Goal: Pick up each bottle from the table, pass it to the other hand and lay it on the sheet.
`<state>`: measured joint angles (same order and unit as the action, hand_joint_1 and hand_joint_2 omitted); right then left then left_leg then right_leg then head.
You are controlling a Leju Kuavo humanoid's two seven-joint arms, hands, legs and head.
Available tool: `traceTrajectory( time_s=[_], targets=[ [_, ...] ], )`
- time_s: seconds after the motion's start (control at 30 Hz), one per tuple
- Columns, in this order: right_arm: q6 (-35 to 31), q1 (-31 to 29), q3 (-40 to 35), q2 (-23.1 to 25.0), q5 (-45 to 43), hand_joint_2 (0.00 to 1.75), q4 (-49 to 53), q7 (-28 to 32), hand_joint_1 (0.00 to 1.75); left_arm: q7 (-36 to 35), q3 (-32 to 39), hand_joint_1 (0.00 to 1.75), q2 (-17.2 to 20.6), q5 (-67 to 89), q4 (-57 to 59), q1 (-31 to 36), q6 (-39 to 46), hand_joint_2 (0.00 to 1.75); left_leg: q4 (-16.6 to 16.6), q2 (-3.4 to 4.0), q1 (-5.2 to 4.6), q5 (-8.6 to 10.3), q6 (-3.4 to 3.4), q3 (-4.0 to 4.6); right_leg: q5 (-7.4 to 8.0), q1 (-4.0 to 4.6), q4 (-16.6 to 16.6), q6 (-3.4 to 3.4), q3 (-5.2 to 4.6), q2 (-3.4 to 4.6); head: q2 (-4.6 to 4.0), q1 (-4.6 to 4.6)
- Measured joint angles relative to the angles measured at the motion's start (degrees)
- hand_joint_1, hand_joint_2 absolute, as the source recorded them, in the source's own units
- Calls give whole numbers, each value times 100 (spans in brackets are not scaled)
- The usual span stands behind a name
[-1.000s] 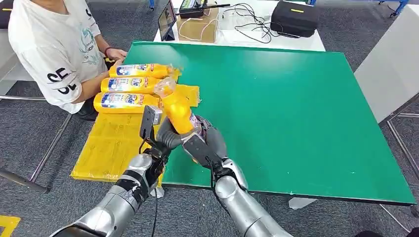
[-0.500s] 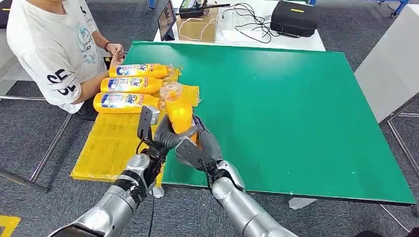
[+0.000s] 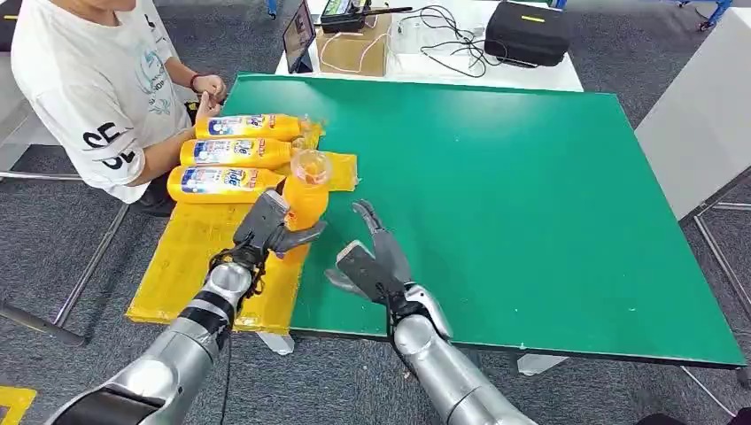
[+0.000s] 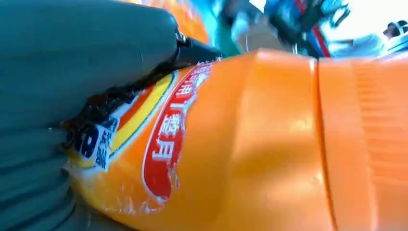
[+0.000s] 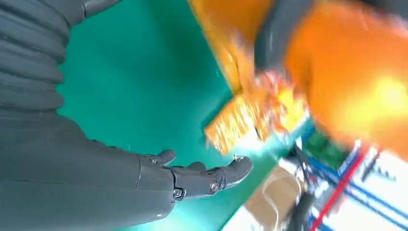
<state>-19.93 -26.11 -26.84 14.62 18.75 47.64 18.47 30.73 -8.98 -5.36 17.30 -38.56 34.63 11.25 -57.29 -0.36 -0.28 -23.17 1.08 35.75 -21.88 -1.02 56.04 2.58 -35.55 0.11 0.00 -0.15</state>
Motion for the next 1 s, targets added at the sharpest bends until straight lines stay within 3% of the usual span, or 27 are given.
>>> traceTrajectory(
  time_s=[0.27,0.7,1.0],
  targets=[
    [-50,260,352,-181,-227,175,798,101,0,-511,-289,175,569,2181,537,282,1209,175,0,2,0,0,0,2,0,0,0,0,-4,1,2,0],
    [138,187,422,-160,-138,175,879,149,0,-1753,-1012,175,1039,4215,1605,654,894,175,1,1,0,0,-1,4,0,0,2,0,-4,0,0,2],
    [289,65,409,-112,-153,175,770,157,0,-1987,-1556,175,1229,4811,1972,918,215,175,3,-8,1,1,-2,-3,0,1,5,-1,5,-1,0,0]
  ],
)
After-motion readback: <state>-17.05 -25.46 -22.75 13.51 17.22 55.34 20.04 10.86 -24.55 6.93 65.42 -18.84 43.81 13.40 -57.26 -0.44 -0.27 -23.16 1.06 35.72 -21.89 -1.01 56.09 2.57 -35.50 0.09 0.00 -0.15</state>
